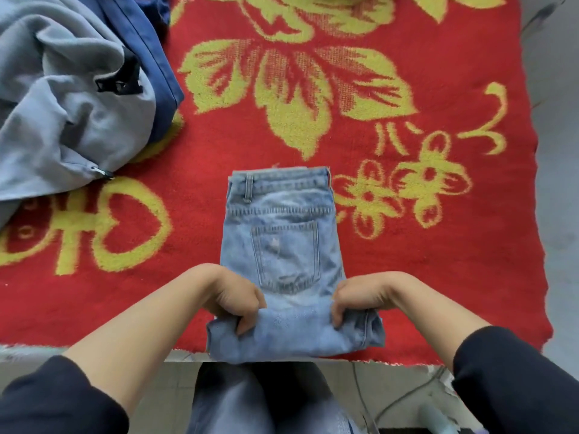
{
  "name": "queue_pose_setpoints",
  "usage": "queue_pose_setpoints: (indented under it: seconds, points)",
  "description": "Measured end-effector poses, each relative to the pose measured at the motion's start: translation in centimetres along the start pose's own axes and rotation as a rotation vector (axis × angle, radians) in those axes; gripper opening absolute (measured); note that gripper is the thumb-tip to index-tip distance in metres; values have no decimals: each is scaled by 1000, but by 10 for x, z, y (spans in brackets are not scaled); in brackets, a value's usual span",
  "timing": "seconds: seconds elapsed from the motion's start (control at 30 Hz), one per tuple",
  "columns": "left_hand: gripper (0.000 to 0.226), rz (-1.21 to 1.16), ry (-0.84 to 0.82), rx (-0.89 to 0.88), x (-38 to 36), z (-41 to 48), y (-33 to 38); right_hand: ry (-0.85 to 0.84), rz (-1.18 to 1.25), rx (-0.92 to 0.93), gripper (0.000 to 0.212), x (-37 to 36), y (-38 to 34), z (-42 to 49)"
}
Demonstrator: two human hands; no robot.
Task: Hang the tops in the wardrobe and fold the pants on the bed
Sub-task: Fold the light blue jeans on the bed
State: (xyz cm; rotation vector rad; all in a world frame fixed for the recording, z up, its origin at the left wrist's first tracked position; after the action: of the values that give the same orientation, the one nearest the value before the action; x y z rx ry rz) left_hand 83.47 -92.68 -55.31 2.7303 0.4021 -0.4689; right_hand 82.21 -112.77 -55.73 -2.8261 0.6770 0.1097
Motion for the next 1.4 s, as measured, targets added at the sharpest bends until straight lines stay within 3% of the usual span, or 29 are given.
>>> queue_pose_setpoints:
  seconds: [0.07,0.13,0.23,0.37,0.5,0.6,0.7,0.83,0.93,1.03,1.13,1.3,1.4]
  points:
    - [32,-85,-12,-8,6,-2,0,3,65,10,15,7,0,-2]
    - [24,-105,100,-16,27,-10,3,119,69,80,18,33,-9,-7]
    - [31,-76,317,-128,68,-30,12,294,153,180,16,79,-26,-19]
    - [12,-7,677,-265,120,-55,20,475,146,264,14,122,-45,-22]
    - [9,-147,922,-379,148,-50,14,682,165,354,16,142,-58,-8]
    - [13,-200,1183,-386,157,-42,8,851,108,354,0,148,-62,3]
    - [25,-67,1358,-326,157,-33,11,1003,-69,311,15,149,-62,12]
    - [36,358,1598,-300,148,-26,23,1170,-334,332,25,145,-67,19]
    - [42,542,1446,-339,145,-11,34,1060,-341,442,47,136,-78,30]
    - [45,410,1233,-269,150,6,31,846,-332,344,72,131,-83,48]
    - [49,400,1179,-209,154,9,29,799,-356,233,81,136,-90,56]
    - [53,385,1109,-111,151,2,28,781,-426,173,71,137,-106,44]
    - [58,374,1125,-117,133,-6,25,765,-473,178,40,121,-108,28]
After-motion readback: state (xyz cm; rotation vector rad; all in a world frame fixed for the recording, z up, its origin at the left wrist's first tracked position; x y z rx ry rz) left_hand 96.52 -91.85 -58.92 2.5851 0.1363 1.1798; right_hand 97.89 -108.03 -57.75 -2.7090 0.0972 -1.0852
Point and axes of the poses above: each hand's wrist, its own z-axis towards the middle knuckle, its own x-axis out of the back of the hand, y = z × x, the point moved 4 cm from there along z, towards the middle knuckle, and after that the axes turned 1 degree about z, right-handed, at the moved point
